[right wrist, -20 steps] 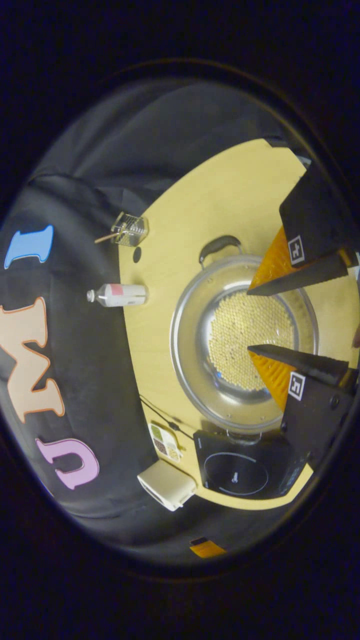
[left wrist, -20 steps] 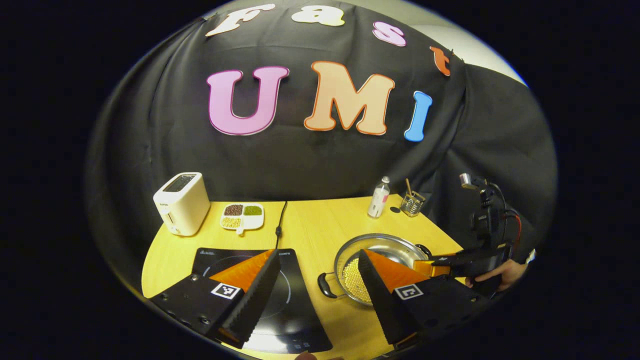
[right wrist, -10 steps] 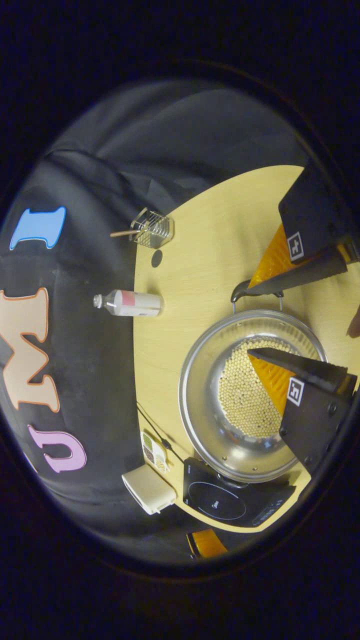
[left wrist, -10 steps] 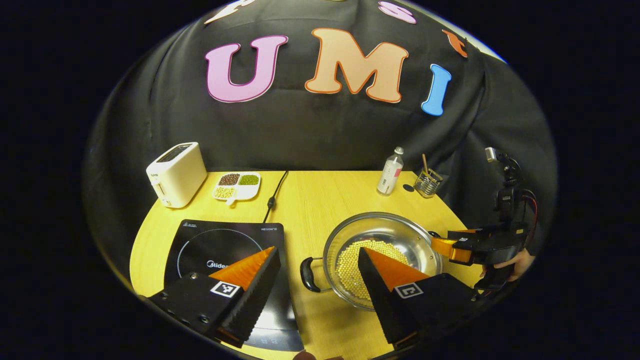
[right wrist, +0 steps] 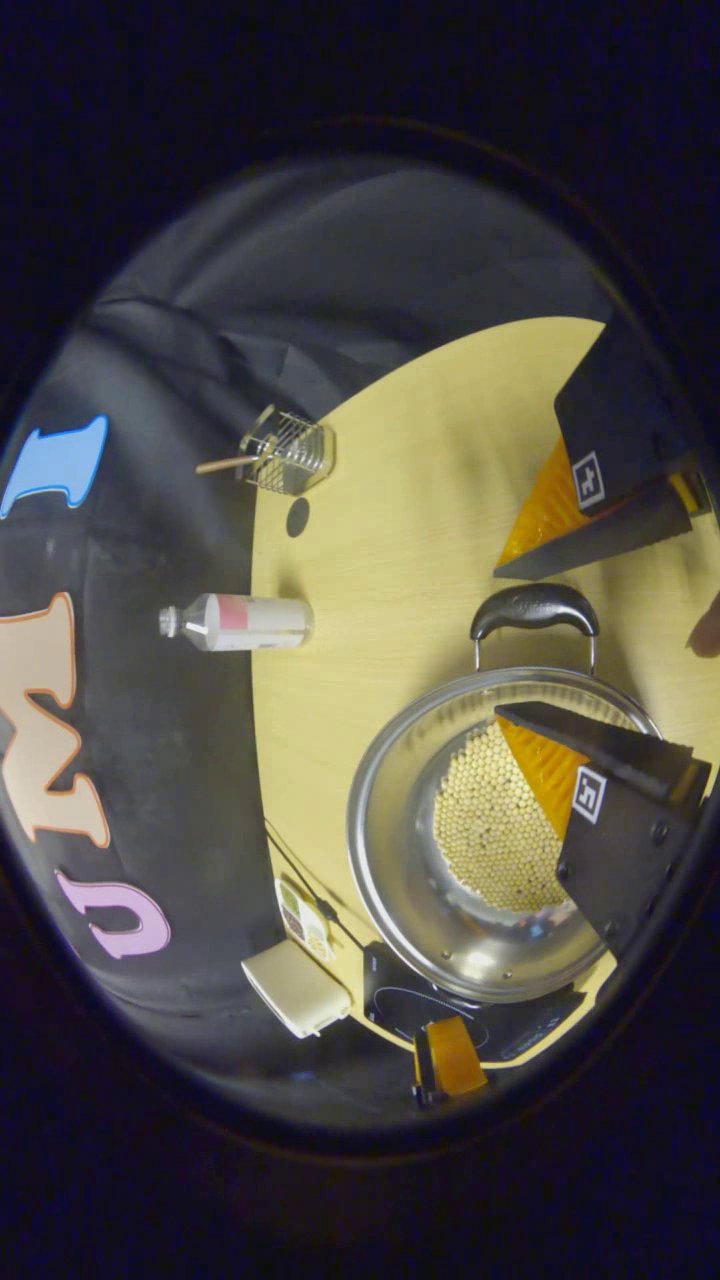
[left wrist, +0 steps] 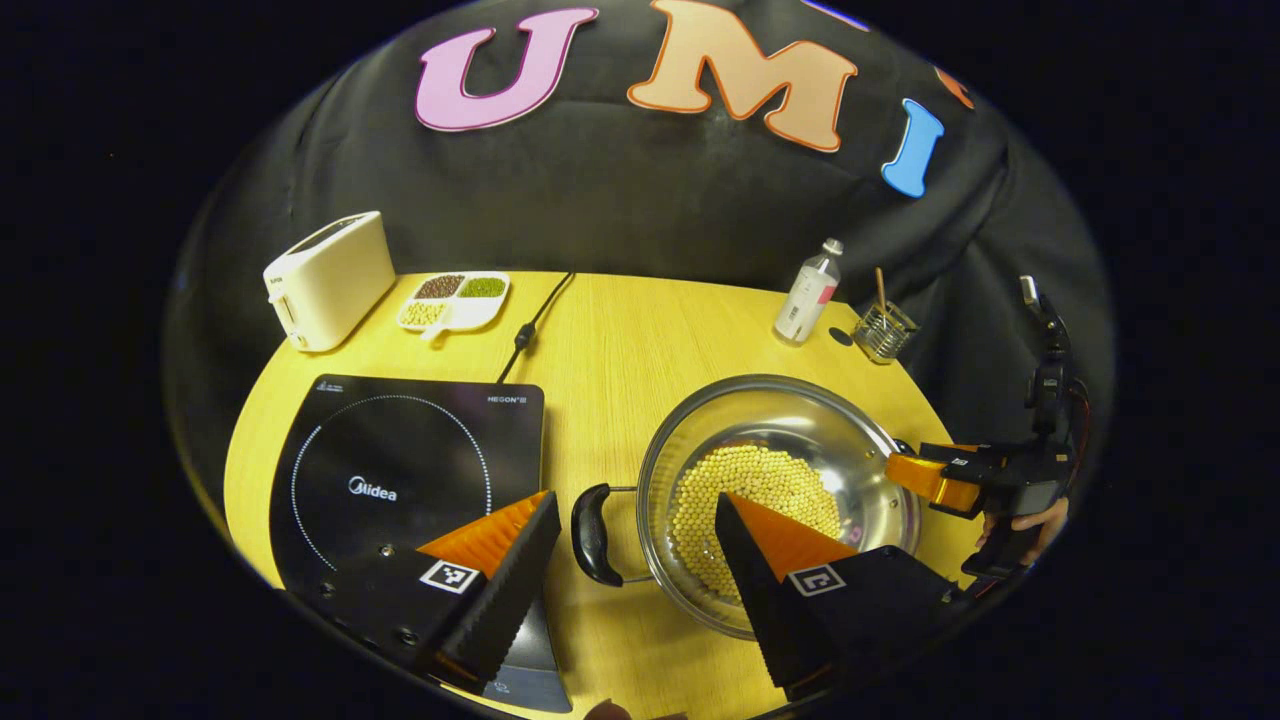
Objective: First push the handle of the pot to place it horizontally, then grasp the pot with both hands and set it on the induction cooktop.
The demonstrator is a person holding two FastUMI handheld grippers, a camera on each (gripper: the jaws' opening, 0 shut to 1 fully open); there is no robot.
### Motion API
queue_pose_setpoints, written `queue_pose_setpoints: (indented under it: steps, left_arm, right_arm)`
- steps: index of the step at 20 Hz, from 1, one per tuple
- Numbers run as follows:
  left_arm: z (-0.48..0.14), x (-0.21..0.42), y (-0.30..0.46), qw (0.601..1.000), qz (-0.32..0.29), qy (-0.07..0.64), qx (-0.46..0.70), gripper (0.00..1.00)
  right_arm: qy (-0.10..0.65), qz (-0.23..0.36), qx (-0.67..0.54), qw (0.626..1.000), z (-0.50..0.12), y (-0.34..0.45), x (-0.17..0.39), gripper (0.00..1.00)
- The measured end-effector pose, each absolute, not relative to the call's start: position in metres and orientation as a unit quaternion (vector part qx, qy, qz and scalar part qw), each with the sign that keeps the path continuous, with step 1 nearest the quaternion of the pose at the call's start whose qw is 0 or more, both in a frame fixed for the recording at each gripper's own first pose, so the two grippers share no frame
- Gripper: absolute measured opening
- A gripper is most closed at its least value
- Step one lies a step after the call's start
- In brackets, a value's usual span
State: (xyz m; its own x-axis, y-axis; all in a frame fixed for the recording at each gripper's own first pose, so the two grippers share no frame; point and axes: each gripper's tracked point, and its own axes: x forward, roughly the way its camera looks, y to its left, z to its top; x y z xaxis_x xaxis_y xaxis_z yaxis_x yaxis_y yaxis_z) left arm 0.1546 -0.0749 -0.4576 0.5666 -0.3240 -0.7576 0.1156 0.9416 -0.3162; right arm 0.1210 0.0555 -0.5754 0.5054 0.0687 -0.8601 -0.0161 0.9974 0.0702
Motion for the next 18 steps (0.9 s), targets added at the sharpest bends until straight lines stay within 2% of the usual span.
queue_pose_setpoints:
  steps: [6,9,10,11,12,13,14,17,18]
  left_arm:
    - [-0.495,0.157,-0.079,0.860,-0.117,0.485,-0.110,0.96]
    - [-0.509,0.158,-0.086,0.851,-0.114,0.499,-0.119,0.95]
    - [-0.516,0.158,-0.088,0.847,-0.111,0.505,-0.120,0.91]
    - [-0.521,0.158,-0.089,0.845,-0.109,0.510,-0.123,0.95]
    - [-0.528,0.158,-0.089,0.843,-0.107,0.512,-0.124,0.89]
    - [-0.532,0.154,-0.088,0.839,-0.099,0.522,-0.122,0.88]
    - [-0.532,0.160,-0.086,0.845,-0.098,0.513,-0.115,0.89]
    - [-0.539,0.161,-0.089,0.845,-0.108,0.516,-0.090,0.72]
    - [-0.543,0.160,-0.091,0.843,-0.112,0.521,-0.077,0.70]
  right_arm:
    - [0.516,0.033,0.072,0.853,-0.597,0.059,0.123,0.76]
    - [0.523,0.040,0.088,0.847,-0.604,0.066,0.125,0.70]
    - [0.526,0.044,0.091,0.845,-0.606,0.069,0.125,0.70]
    - [0.529,0.045,0.091,0.843,-0.609,0.069,0.124,0.65]
    - [0.533,0.043,0.086,0.841,-0.612,0.069,0.125,0.71]
    - [0.535,0.040,0.088,0.840,-0.611,0.064,0.120,0.64]
    - [0.534,0.039,0.091,0.840,-0.614,0.065,0.122,0.65]
    - [0.540,0.041,0.107,0.834,-0.613,0.065,0.119,0.63]
    - [0.543,0.042,0.111,0.832,-0.614,0.065,0.118,0.62]
